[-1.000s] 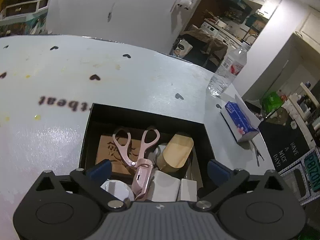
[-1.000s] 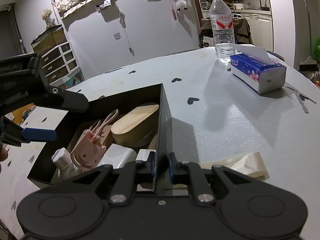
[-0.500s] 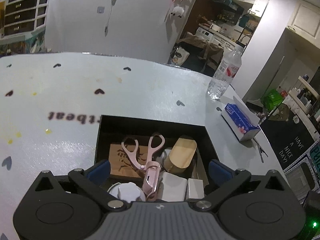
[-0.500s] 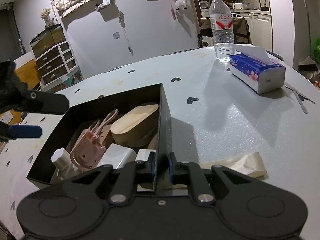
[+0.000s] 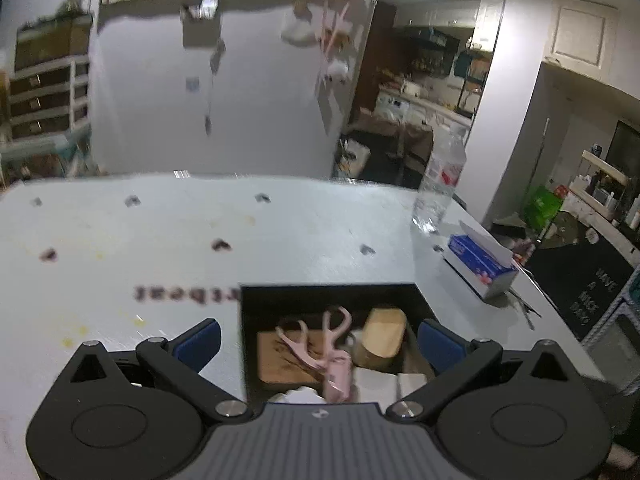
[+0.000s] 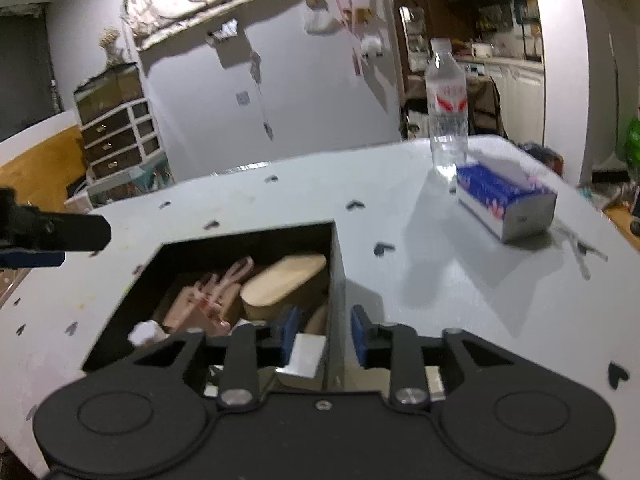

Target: Organize rigid objects

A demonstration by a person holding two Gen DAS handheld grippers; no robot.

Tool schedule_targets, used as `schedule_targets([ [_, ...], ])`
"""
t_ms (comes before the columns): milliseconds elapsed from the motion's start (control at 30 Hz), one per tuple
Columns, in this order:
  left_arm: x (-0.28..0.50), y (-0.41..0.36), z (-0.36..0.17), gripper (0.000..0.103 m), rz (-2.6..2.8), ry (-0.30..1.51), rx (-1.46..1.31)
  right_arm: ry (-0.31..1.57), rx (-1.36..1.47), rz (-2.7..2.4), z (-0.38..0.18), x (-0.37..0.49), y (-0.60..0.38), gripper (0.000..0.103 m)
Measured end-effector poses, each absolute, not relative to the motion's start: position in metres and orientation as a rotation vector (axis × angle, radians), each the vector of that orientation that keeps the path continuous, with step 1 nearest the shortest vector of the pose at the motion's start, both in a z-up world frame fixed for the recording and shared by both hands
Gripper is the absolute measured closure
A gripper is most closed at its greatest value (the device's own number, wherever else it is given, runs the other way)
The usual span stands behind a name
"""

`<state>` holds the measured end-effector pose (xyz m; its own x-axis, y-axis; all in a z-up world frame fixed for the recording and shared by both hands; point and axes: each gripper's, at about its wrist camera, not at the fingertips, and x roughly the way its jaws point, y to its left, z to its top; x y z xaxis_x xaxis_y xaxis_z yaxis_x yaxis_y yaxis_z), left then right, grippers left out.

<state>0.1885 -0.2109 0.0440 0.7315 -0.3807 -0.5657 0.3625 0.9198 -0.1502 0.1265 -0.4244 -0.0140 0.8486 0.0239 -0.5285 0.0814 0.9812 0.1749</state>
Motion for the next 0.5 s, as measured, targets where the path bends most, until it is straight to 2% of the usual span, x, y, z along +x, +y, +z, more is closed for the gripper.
schedule_targets([
  [167,0.165,-0.194,0.048,0.000,-0.365,0.538,0.002,0.491,0.144,-0.035,0.006,0.104,-0.417,0.054],
  [267,0.151,-0.183,0.046,0.000,-0.347,0.512,-0.011,0.449,0.110,-0.054,0.012,0.088,-0.410,0.041],
  [333,0.139,-0.175,0.042,0.000,-0.327,0.488,-0.012,0.428,0.093,-0.060,0.015,0.076,-0.406,0.027],
  [500,0.107,-0.160,0.031,0.000,-0.297,0.429,0.016,0.370,0.061,-0.085,0.016,0.044,-0.398,0.021],
])
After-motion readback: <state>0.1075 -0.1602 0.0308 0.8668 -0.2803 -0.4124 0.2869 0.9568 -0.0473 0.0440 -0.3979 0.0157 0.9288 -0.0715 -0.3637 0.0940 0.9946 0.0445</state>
